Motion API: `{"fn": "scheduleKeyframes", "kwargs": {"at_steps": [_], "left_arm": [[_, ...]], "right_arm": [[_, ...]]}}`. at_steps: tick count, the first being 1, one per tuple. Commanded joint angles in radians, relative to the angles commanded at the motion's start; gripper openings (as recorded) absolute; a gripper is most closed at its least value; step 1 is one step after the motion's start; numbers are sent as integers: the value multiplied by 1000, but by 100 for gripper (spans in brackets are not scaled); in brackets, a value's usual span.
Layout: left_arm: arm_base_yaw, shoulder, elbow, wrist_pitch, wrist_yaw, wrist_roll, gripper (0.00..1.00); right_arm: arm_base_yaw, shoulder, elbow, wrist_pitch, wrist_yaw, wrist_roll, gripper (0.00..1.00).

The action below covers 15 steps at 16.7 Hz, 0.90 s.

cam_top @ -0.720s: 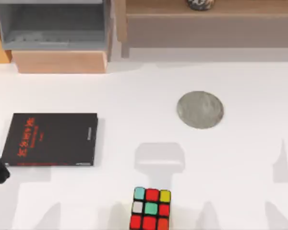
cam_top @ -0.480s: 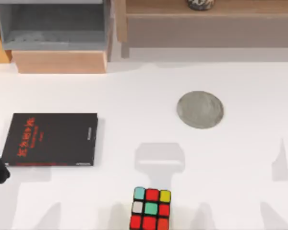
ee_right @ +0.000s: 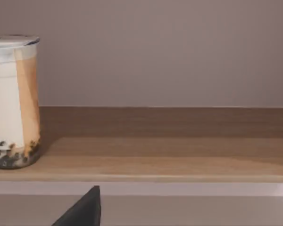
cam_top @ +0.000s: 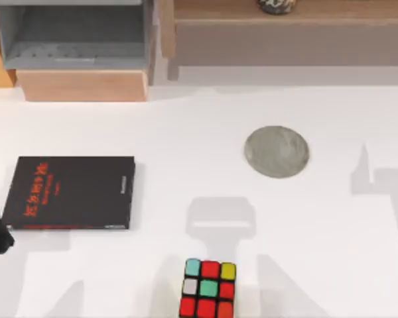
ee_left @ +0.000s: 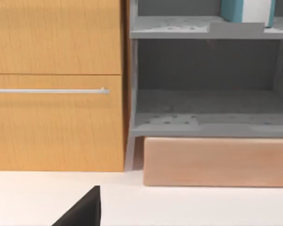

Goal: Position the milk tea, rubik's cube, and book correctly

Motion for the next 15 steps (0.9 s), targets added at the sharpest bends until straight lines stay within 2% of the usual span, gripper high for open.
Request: {"fn": "scheduleKeyframes", "kwargs": {"at_steps": [10,15], "left_arm": [[0,0,0,0,0,0,100],[0,0,0,0,0,0,100]], "right_arm": [[257,1031,601,377,286,8,100],[342,1360,795,499,375,7,100]]}}
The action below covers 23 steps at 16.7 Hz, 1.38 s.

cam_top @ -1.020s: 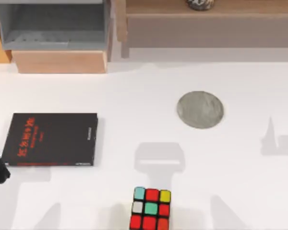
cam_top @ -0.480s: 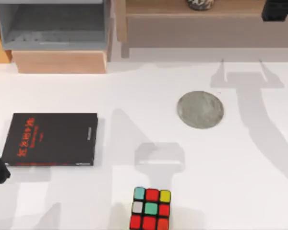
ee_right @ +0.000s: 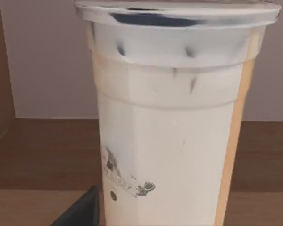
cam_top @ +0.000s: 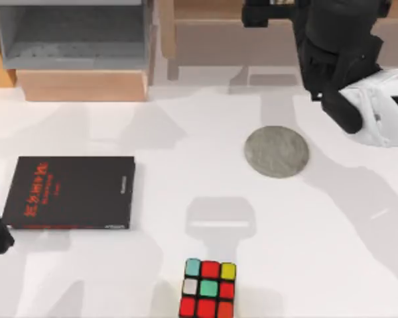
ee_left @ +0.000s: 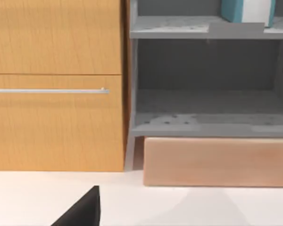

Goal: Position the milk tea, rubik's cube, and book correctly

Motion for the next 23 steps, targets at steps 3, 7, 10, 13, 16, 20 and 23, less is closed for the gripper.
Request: {"fn": "scheduleKeyframes", "kwargs": {"at_steps": [3,7,10,13,16,20,23], "left_arm": [[0,0,0,0,0,0,100],[0,0,0,0,0,0,100],[0,0,0,0,0,0,100],[0,0,0,0,0,0,100],[0,0,0,0,0,0,100],[0,0,0,0,0,0,100],[0,0,0,0,0,0,100]], "right_arm": [[20,72,47,30,21,0,100],[21,75,49,31,22,0,100],[14,84,60,24,16,0,100],[-3,143,153,-5,-2,-1,100],[-31,222,277,-49,-28,-2,100],[-63,303,413,-102,-59,-3,100],[-67,313,429,-109,-63,-3,100]]}}
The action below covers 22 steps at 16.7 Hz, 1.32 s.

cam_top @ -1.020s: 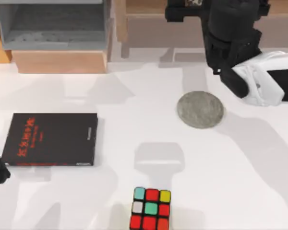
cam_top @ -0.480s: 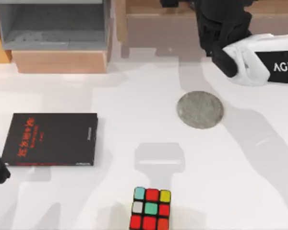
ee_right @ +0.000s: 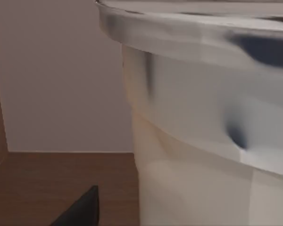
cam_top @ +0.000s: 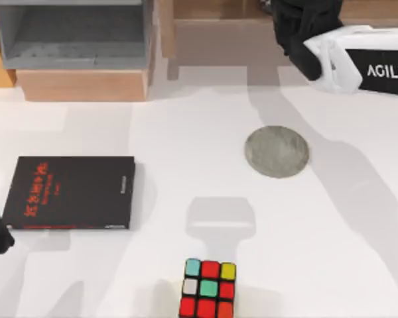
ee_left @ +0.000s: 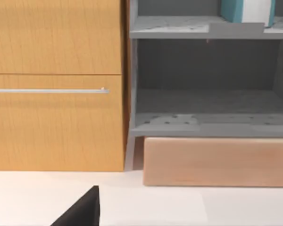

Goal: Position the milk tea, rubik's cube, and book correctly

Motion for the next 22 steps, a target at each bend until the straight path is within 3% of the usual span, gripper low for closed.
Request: {"fn": "scheduleKeyframes", "kwargs": {"at_steps": [2,15,22], "left_arm": [[0,0,0,0,0,0,100],[0,0,0,0,0,0,100],[0,0,0,0,0,0,100]], "right_arm": [[0,0,0,0,0,0,100],[0,0,0,0,0,0,2],[0,0,0,0,0,0,0]]}}
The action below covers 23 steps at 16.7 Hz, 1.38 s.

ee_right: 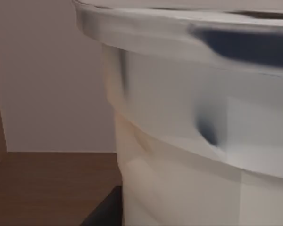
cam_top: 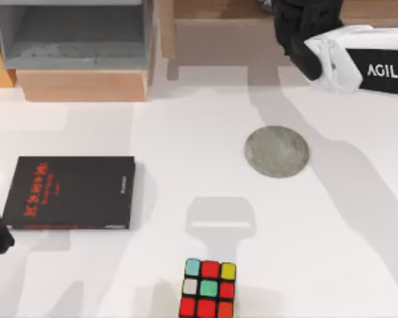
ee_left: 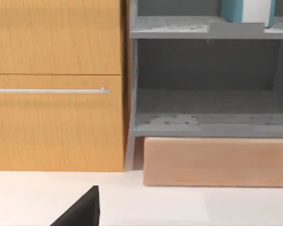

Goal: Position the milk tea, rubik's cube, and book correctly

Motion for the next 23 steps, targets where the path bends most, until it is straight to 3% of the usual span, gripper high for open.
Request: {"fn": "scheduleKeyframes", "kwargs": {"at_steps": [5,12,18,23], "left_arm": [[0,0,0,0,0,0,100],[0,0,0,0,0,0,100],[0,0,0,0,0,0,100],[0,0,0,0,0,0,100]], "right_arm": [[10,-37,-37,16,13,0,0],[85,-238,-335,93,74,3,0],[88,-255,-361,102,82,6,0],[127,-240,-480,264,124,-1,0]]}}
